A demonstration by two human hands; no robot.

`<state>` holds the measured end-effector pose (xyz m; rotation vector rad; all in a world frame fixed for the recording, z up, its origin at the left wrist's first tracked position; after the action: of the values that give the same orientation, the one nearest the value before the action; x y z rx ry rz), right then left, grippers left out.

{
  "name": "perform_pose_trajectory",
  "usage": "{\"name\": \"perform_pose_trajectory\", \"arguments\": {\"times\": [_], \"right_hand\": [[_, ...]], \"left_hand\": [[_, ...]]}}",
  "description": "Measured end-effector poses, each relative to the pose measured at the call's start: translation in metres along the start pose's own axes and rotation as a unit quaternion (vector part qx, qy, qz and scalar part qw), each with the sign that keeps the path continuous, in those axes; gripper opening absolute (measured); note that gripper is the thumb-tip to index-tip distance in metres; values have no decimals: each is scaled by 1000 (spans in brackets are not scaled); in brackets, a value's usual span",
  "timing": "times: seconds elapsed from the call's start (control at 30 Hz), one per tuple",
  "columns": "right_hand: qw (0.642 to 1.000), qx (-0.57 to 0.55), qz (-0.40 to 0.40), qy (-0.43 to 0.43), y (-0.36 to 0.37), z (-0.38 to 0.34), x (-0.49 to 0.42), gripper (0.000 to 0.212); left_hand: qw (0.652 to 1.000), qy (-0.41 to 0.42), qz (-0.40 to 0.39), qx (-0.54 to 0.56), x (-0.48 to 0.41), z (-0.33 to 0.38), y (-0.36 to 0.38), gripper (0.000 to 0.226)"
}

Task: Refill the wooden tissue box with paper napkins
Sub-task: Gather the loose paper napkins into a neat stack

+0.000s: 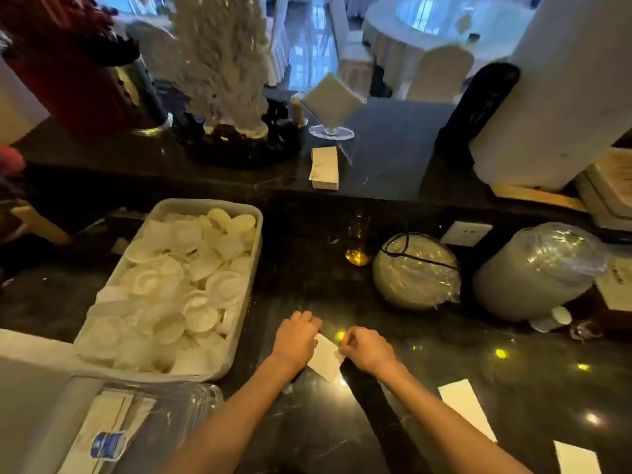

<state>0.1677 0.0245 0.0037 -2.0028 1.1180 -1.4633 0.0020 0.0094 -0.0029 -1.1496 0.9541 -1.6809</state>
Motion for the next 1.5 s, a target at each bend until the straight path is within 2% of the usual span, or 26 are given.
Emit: {"name": "perform_pose_trajectory", "arguments": {"times": [0.13,0.27,0.37,0.47,0.53,0.57,0.67,0.73,0.83,0.97,1.1,1.23,1.5], "right_hand": [[996,88,16,-14,11,-3,-6,22],[988,142,53,-36,29,-2,-7,29],[988,126,81,-32,40,-3,-5,25],[993,82,76,-30,40,-2,-2,17],[997,36,64,-33,33,1,0,6],[998,-14,52,-32,28,3,2,11],[973,-230,15,-19,9,17,19,19],[946,-324,15,-18,-5,33,40,20],[919,-392,34,-20,-23,65,79,24],[895,-436,100,3,-32,122,127,12],[871,-448,187,74,-29,182,157,6],[861,-426,239,143,-24,226,165,4],[905,-320,201,196,2,257,142,1]], "left_hand": [[998,13,-9,-68,-4,-2,9,42],[998,-6,-1,-65,1,-3,19,45],[998,-42,-15,-40,4,-4,23,41],[997,-64,-40,1,6,-2,18,33],[994,-71,-53,66,9,-1,10,29],[985,-86,-62,134,12,-1,4,26],[928,-91,-72,354,21,0,-12,29],[898,-81,-74,427,29,8,-25,34],[880,-51,-84,464,32,42,-42,29],[900,-2,-87,427,24,115,-41,19],[917,42,-109,382,7,192,-14,17],[943,39,-119,308,-7,246,20,20],[978,7,-132,160,-24,277,65,28]]}}
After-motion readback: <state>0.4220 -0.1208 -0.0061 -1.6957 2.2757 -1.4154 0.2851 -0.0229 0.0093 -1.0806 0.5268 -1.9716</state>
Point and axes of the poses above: each hand's wrist, its own x-axis away from the middle knuckle, its own y-axis out of the palm, z = x × y, the point moved 1 cm from there along -x, towards the middle knuckle, and after that the axes turned 5 degrees about x, right-handed, at the moved point
